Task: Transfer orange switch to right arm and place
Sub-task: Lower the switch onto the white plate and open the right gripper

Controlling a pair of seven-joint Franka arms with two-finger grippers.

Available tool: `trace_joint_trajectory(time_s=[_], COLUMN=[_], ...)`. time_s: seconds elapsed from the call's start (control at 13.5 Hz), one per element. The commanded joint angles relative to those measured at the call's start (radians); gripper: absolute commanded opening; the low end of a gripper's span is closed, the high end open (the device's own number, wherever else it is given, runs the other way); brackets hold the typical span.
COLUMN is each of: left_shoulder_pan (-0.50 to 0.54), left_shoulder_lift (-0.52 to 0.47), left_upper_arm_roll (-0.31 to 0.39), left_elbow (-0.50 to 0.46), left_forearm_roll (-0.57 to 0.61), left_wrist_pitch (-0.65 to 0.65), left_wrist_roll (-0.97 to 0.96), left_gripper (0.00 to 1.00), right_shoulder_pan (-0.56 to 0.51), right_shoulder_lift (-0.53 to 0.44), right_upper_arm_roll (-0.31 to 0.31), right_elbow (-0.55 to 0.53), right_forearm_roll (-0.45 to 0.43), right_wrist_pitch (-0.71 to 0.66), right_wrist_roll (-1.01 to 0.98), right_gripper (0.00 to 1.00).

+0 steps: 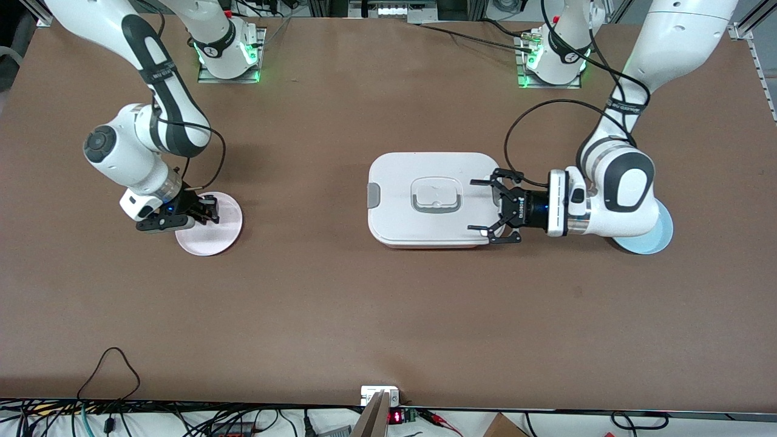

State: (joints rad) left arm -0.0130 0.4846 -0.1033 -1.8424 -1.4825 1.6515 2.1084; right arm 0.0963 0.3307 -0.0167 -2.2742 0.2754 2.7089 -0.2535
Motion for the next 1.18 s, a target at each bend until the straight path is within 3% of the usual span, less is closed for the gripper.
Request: trace_joint_trajectory(time_s=[0.0, 0.15, 0.22, 0.3, 0.37, 0.52, 0.74, 1.04, 1.11], left_shoulder_pan=[0.019, 0.019, 0.021, 0.022, 0.022, 0.022, 0.022, 0.024, 0.024], left_shoulder_lift=[-0.041, -0.049, -0.053, -0.063, -0.067, -0.078, -0.092, -0.109, -0.112], left_upper_arm_roll=[0.046, 0.071, 0.077, 0.082, 0.083, 0.091, 0.126, 0.177, 0.18], left_elbow=[-0.023, -0.023, -0.023, -0.021, -0.02, -0.018, 0.002, 0.029, 0.034], left_forearm_roll=[0.12, 0.195, 0.238, 0.286, 0.333, 0.414, 0.592, 0.767, 0.787], left_wrist_pitch=[-0.07, -0.09, -0.102, -0.104, -0.104, -0.104, -0.104, -0.105, -0.104], left_wrist_roll=[-0.073, -0.143, -0.2, -0.262, -0.321, -0.414, -0.548, -0.746, -0.793], left_gripper=[1.0, 1.0, 1.0, 1.0, 1.0, 1.0, 1.0, 1.0, 1.0], right_shoulder_pan=[0.003, 0.003, 0.0, -0.001, -0.003, -0.001, 0.003, -0.001, 0.0], right_shoulder_lift=[0.04, 0.079, 0.085, 0.077, 0.068, 0.012, -0.076, -0.254, -0.28], right_upper_arm_roll=[-0.002, 0.0, 0.0, 0.0, -0.002, -0.005, -0.044, -0.068, -0.066], right_elbow=[0.007, 0.012, 0.012, 0.016, 0.016, 0.036, 0.142, 0.301, 0.353], right_forearm_roll=[-0.018, -0.018, -0.018, -0.016, -0.016, -0.015, -0.021, -0.234, -0.248], right_wrist_pitch=[0.049, 0.103, 0.112, 0.111, 0.108, 0.024, -0.261, -0.632, -0.725], right_wrist_roll=[0.023, 0.023, 0.023, 0.023, 0.033, 0.052, 0.083, 0.23, 0.256], right_gripper=[0.0, 0.06, 0.21, 0.52, 1.0, 1.0, 1.0, 1.0, 1.0])
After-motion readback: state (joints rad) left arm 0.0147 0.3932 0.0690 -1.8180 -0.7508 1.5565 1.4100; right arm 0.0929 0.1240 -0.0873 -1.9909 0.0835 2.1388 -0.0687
